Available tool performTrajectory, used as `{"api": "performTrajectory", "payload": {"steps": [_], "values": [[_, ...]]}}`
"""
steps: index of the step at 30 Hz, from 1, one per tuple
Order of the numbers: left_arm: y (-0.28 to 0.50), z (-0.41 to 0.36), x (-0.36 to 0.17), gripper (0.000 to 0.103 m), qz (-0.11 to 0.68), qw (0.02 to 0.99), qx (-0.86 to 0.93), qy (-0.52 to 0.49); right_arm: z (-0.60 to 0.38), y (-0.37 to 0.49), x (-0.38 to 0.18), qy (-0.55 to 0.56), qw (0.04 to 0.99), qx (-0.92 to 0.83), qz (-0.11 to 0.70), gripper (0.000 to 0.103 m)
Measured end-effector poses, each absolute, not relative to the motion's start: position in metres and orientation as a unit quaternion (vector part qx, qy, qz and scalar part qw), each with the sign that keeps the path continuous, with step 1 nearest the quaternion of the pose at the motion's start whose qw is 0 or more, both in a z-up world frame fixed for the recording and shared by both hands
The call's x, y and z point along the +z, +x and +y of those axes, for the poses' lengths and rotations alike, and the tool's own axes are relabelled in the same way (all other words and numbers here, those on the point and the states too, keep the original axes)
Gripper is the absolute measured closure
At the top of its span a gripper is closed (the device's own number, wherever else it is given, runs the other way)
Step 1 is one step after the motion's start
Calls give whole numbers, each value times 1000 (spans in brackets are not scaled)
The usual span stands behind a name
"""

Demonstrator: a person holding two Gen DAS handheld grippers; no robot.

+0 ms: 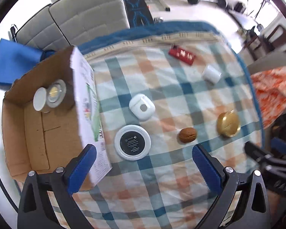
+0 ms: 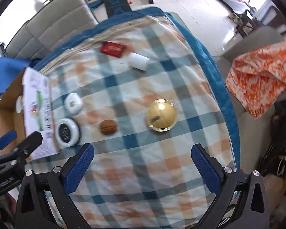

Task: Organize rigid objects
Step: 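Grasp the black-lidded round case with the left tool while the right tool grasps the gold tin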

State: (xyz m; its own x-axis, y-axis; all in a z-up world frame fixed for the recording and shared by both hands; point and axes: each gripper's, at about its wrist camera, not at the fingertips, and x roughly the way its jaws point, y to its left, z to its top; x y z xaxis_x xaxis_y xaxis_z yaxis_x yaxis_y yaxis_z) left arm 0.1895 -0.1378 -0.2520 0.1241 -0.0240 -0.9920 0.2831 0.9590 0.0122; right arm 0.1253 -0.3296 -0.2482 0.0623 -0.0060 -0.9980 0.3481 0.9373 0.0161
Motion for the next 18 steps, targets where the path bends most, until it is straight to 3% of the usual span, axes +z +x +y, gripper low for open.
{"api": "performTrajectory", "payload": {"steps": [9, 16, 18], "values": [[199, -172, -343, 0, 686, 685, -50, 239, -365, 139, -325, 136, 689, -118, 702, 0], [211, -171, -379, 0, 717, 641, -40, 270, -362, 146, -352, 117, 679, -99, 718, 0], [213, -167, -387, 6, 731, 632, -48, 251, -363, 147, -357, 121, 678, -99, 719, 0]]}}
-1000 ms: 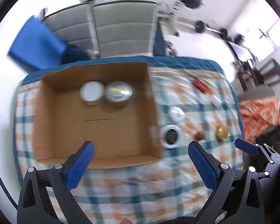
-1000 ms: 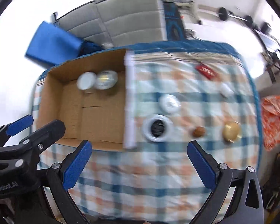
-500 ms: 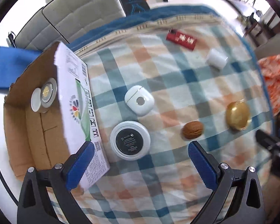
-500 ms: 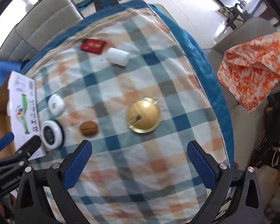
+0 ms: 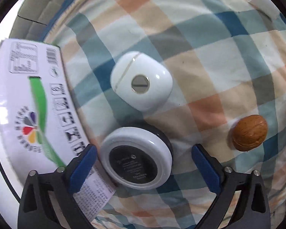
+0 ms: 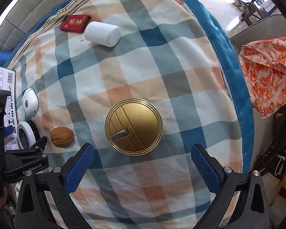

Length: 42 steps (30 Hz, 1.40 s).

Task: Organize rigid objects
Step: 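Grasp the black-lidded round case with the left tool while the right tool grasps the gold tin, then carry the black-lidded case and gold tin with both tools into the box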

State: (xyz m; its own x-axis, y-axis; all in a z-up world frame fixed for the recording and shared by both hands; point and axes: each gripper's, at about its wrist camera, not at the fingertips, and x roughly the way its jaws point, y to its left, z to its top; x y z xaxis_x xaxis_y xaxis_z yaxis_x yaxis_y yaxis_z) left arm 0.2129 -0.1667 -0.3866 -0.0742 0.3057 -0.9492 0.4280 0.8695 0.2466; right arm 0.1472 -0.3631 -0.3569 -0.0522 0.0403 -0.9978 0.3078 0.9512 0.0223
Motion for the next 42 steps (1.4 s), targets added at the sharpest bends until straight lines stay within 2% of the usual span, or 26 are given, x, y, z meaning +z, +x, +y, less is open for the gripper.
{"api": "performTrajectory", "payload": {"steps": [1, 2, 3, 7, 9, 10, 11, 12, 16, 22, 25, 28, 29, 30, 31, 42], "values": [[213, -165, -386, 7, 732, 635, -50, 242, -364, 149, -360, 125, 676, -99, 719, 0], [213, -164, -385, 14, 735, 636, -51, 231, -365, 150, -362, 131, 675, -99, 719, 0], [214, -162, -383, 27, 738, 638, -53, 216, -368, 151, -366, 138, 673, -98, 720, 0], [215, -153, -370, 27, 752, 644, -70, 118, -373, 157, -380, 171, 666, -100, 719, 2], [214, -147, -368, 27, 756, 646, -71, 76, -374, 159, -388, 187, 659, -99, 722, 13], [214, -144, -368, 27, 757, 647, -70, 57, -375, 161, -393, 190, 654, -101, 725, 27], [215, -143, -368, 27, 758, 647, -67, 49, -375, 163, -397, 183, 652, -107, 728, 34], [214, -140, -369, 27, 759, 646, -67, 45, -375, 164, -399, 180, 654, -111, 726, 36], [205, -129, -385, 27, 781, 620, -65, 37, -369, 163, -400, 159, 651, -107, 734, 36], [198, -142, -387, 22, 774, 628, -68, 56, -350, 147, -405, 137, 637, -90, 754, 35], [194, -158, -392, 21, 774, 626, -67, 68, -350, 146, -409, 148, 637, -100, 750, 31], [191, -161, -391, 24, 774, 625, -68, 68, -345, 149, -415, 117, 636, -110, 755, 31], [192, -162, -390, 29, 772, 628, -68, 69, -341, 150, -415, 109, 636, -112, 755, 32], [195, -162, -389, 30, 770, 630, -68, 70, -339, 151, -415, 103, 637, -113, 756, 32], [194, -163, -387, 30, 768, 633, -69, 70, -336, 151, -415, 99, 638, -111, 756, 36], [161, -150, -362, 30, 757, 646, -87, 54, -330, 121, -397, 114, 638, -82, 757, 37]]}}
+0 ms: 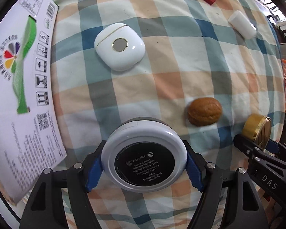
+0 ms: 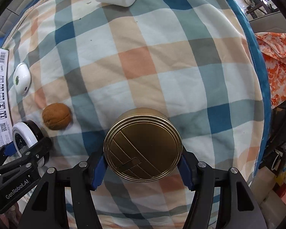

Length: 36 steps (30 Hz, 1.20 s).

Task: Organize rigid objects
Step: 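Carry the black-lidded case and gold tin with both tools into the box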

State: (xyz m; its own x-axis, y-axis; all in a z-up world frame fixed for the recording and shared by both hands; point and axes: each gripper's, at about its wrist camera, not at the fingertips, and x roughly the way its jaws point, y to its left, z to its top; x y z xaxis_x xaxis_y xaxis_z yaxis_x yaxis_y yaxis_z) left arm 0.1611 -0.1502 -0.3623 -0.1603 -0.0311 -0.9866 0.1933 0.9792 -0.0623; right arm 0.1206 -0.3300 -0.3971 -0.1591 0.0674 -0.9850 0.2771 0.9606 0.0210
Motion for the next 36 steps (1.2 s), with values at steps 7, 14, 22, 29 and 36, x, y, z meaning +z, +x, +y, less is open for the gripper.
{"api": "performTrajectory", "payload": {"steps": [7, 14, 22, 29, 36], "values": [[144, -153, -322, 30, 734, 669, -111, 47, -337, 112, -367, 114, 652, -59, 747, 37], [150, -132, -256, 30, 692, 709, -134, 27, -321, 118, -297, 111, 691, -36, 713, 37], [170, -70, -186, 30, 644, 753, -135, 10, -253, 139, -221, 92, 737, -3, 669, 37], [184, 12, -153, 30, 607, 790, -86, 3, -160, 161, -192, 65, 758, 33, 648, 37], [185, 91, -146, 30, 600, 799, -38, -14, -74, 174, -178, 33, 779, 52, 624, 37]]}}
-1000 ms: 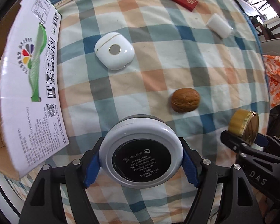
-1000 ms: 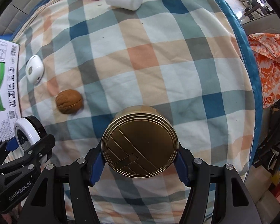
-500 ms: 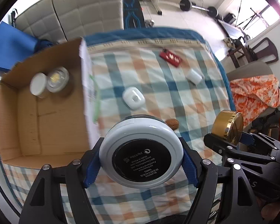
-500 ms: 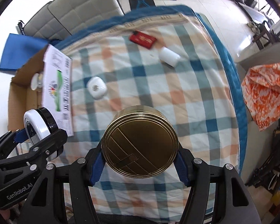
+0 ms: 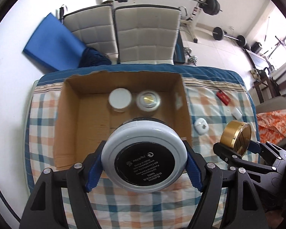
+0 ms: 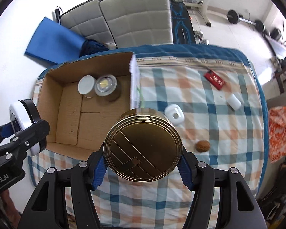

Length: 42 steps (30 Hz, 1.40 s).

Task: Organize rigid objects
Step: 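Carry the black-lidded case and gold tin with both tools into the box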

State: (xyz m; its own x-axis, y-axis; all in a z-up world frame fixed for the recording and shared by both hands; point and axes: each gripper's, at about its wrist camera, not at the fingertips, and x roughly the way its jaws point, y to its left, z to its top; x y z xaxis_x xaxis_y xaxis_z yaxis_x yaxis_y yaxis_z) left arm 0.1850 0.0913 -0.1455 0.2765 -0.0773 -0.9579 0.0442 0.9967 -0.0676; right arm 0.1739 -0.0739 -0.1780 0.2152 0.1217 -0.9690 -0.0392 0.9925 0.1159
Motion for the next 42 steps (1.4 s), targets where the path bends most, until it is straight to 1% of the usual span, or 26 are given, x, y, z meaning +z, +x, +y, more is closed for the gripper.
{"api": "performTrajectory", "payload": {"steps": [7, 14, 19, 34, 42], "values": [[186, 147, -144, 30, 602, 797, -21, -39, -12, 183, -179, 10, 779, 67, 623, 37], [200, 170, -165, 30, 612, 789, -19, -54, 17, 197, -203, -1, 768, 69, 637, 37], [220, 184, -196, 30, 627, 777, -12, -61, 24, 209, -231, 4, 757, 59, 651, 37], [277, 208, -295, 30, 683, 728, -6, -67, 45, 247, -338, 34, 707, 25, 706, 37], [303, 212, -328, 30, 704, 708, -8, -56, 46, 260, -376, 42, 681, 15, 731, 36]]}}
